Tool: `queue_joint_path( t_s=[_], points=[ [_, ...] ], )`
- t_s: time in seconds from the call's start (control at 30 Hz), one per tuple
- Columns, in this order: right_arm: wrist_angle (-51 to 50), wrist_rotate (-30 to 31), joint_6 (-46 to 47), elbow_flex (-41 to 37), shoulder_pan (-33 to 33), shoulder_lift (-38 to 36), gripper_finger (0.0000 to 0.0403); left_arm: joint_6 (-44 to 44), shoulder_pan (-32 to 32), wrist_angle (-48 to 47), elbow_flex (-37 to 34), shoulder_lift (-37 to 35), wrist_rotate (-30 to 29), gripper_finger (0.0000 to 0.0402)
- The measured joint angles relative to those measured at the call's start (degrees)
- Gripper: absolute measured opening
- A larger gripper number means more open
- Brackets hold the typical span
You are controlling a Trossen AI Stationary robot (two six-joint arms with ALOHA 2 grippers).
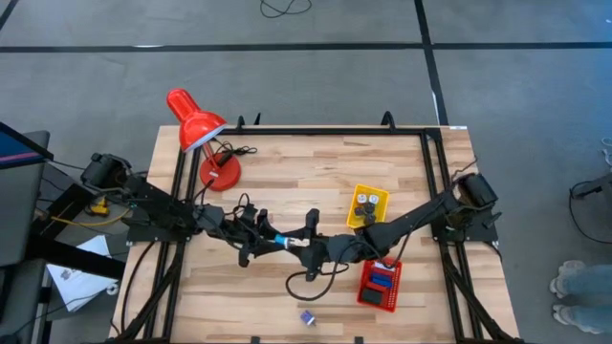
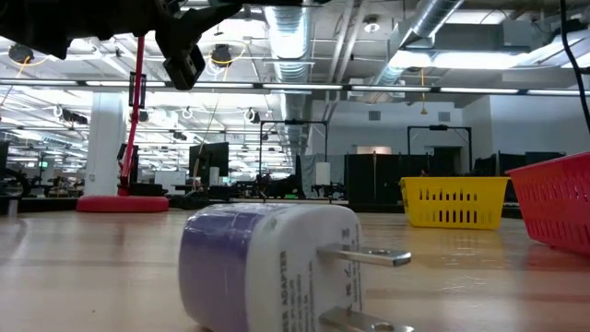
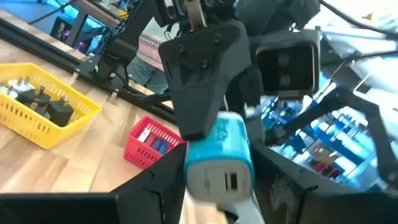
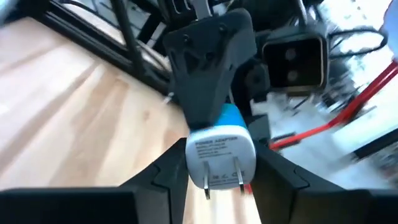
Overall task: Pick & Place Office items
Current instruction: Put the blue charger adapter into the yellow bin
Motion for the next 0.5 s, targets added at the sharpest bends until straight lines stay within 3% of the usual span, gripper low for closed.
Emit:
queue_joint_path(
  t_s=[0.23, 0.37, 0.5],
  points=[
    [-11.70, -1.54, 10.44, 0.00, 0.04, -3.61, 0.0132, 7.23, 1.47, -0.29, -0.09, 0.00, 1.45, 0.0226],
    [-18.18, -1.54, 14.91, -0.01, 0.60, -6.04, 0.0132, 18.90, 2.56, -2.73, -0.10, 0.00, 1.53, 0.0284],
    [-31.67, -3.03, 28.05, 0.00, 0.80, -10.09, 0.0132, 27.56, 3.94, -6.24, -0.16, 0.00, 1.55, 0.0322]
  ],
)
